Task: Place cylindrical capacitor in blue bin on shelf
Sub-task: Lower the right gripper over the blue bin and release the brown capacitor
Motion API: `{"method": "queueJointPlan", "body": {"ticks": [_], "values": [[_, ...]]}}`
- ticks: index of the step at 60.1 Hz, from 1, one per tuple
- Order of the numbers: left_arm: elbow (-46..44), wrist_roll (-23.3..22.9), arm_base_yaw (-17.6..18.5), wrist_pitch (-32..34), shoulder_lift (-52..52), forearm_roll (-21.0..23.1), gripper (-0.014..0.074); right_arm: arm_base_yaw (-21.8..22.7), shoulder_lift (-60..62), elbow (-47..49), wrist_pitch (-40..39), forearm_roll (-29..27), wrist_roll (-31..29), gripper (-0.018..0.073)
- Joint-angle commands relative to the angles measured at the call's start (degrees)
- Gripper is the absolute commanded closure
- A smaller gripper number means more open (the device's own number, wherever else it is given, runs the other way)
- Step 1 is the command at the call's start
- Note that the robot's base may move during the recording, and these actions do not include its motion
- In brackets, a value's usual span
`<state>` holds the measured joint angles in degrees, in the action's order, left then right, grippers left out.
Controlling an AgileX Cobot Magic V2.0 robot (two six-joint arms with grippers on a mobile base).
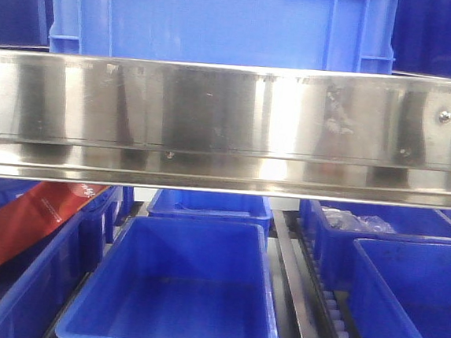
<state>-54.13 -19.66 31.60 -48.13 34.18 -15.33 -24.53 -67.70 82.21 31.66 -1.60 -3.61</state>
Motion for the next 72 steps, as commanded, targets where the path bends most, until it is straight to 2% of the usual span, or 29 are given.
{"method": "queueJointPlan", "body": {"ticks": [1,15,24,32,37,47,52,61,67,72], "values": [[0.17,-0.7,0.02,-0.48,-1.21,-0.46,0.0707,-1.63,-7.28,8.46,3.27,-0.42,-0.6,0.0585],[0.17,-0.7,0.02,-0.59,-1.42,-0.46,0.0707,-2.05,-26.39,29.07,17.44,-5.75,-0.6,0.0585],[0.17,-0.7,0.02,-0.59,-1.42,-0.46,0.0707,-2.05,-34.86,34.35,21.28,-6.78,-0.6,0.0585],[0.17,-0.7,0.02,-0.59,-1.42,-0.46,0.0707,-1.94,-38.74,34.61,22.22,-6.78,-0.6,0.0573],[0.17,-0.7,0.02,-0.59,-1.42,-0.46,0.0707,-1.94,-40.08,34.61,22.43,-6.78,-0.6,0.048],[0.17,-0.7,0.02,-0.59,-1.42,-0.33,0.0707,-1.94,-40.64,34.61,23.4,-6.78,-0.6,0.0068],[0.17,-0.7,0.02,-0.59,-1.42,-0.33,0.0707,-1.87,-40.42,35.1,24.08,-6.78,-0.6,-0.0014],[0.17,-0.7,0.02,-0.59,-1.42,-0.33,0.0707,-1.87,-39.09,36.4,25.28,-6.78,-0.6,0.0047],[0.17,-0.7,0.02,-0.59,-1.42,-0.33,0.0707,-1.87,-36.9,36.55,25.46,-6.78,-0.6,0.0151],[0.17,-0.7,0.02,-0.59,-1.42,-0.33,0.0707,-1.87,-34.29,36.55,25.48,-6.78,-0.6,0.0279]]}}
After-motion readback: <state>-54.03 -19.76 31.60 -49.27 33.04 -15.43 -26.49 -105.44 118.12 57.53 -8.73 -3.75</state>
